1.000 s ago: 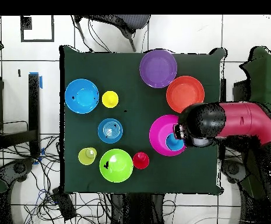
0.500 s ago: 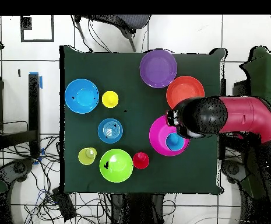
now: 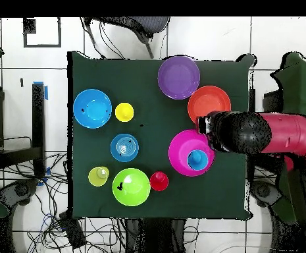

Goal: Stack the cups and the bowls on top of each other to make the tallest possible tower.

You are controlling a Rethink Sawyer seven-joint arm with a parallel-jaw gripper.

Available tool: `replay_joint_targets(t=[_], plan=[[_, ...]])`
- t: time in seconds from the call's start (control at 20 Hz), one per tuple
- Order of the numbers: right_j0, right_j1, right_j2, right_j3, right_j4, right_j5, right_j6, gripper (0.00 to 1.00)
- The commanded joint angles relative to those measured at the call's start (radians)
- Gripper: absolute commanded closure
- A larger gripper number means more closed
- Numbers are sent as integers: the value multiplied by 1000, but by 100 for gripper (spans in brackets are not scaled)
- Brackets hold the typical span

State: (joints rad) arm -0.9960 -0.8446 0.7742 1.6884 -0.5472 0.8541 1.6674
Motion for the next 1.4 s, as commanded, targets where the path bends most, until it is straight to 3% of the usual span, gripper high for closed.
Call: replay_joint_targets(t=[0.05, 0.25, 0.6, 0.75, 0.9, 1.4], plan=[[24, 172, -44, 14, -142, -192, -87, 0], [42, 275, -76, -10, -140, -154, -111, 0], [14, 401, -26, -30, -173, -148, -262, 0], [0, 419, -5, -23, -180, -162, -272, 0], [-50, 436, 68, 5, -179, -215, -312, 0], [-102, 446, 112, 45, -214, -213, -293, 0]])
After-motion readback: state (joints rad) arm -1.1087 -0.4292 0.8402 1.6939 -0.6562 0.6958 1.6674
